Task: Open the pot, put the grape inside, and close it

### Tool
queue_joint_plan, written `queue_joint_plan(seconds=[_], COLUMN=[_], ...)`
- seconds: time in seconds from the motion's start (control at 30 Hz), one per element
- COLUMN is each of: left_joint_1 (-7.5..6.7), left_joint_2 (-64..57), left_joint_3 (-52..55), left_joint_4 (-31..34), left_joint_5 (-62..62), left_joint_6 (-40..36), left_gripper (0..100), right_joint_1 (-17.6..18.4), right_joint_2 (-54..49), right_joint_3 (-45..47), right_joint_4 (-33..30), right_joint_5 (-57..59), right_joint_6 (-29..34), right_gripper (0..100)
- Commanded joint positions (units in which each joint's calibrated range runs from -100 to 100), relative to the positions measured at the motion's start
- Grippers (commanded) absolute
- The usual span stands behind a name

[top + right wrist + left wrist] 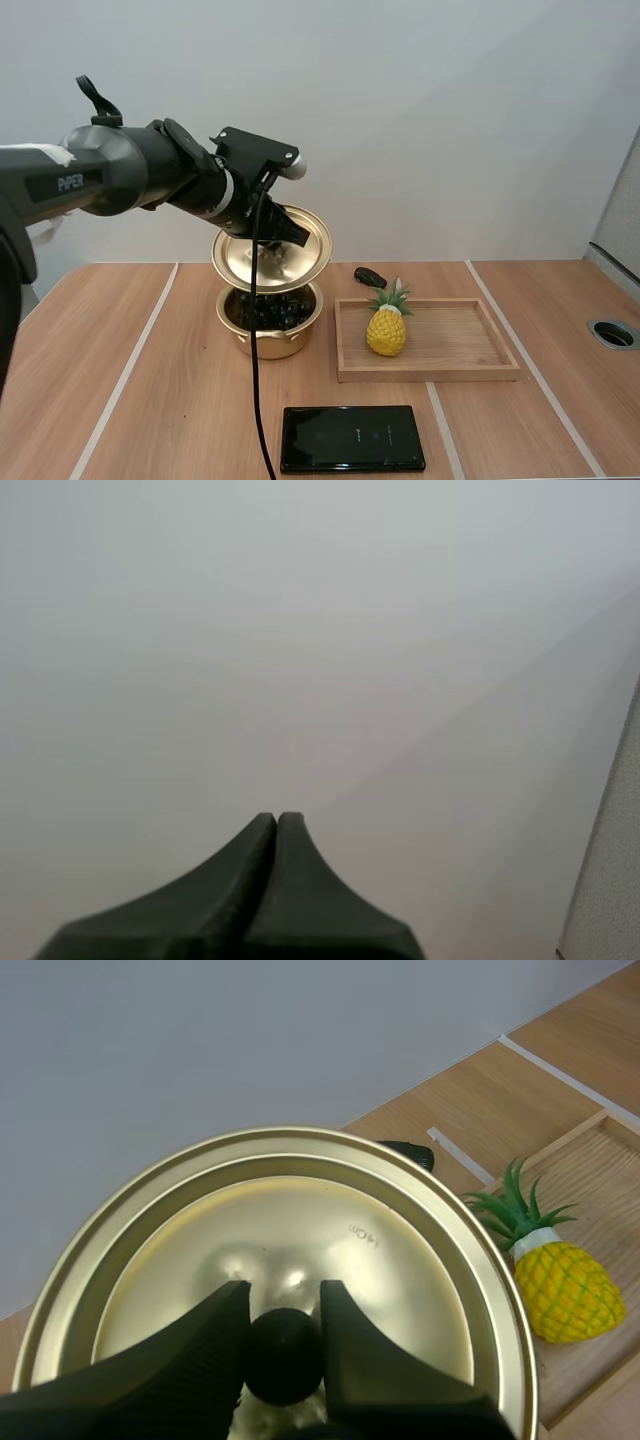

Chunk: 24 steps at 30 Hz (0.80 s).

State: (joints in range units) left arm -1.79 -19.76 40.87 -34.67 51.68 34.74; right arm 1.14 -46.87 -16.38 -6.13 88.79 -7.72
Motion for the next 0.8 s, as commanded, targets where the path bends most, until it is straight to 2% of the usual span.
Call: queue_joint_plan(seconds=[0.0, 0.77], left_joint_1=[-0.36, -0.36], left_joint_2=[2.2, 11.7], left_joint_3=[0.2, 0.2], left_joint_4=[2.8, 4.0], left_joint_5=[-3.6, -3.5], left_joint_6=[-1.9, -0.5], left_gripper=[0, 0], right_joint_1=[-0.2, -0.2], right_joint_2=[-0.8, -0.8], right_joint_3=[-0.8, -0.8], right_joint_4=[-0.1, -0.1], right_joint_5=[0.5, 1.6], right_joint_6=[-0.4, -0.4], right_gripper=[0, 0])
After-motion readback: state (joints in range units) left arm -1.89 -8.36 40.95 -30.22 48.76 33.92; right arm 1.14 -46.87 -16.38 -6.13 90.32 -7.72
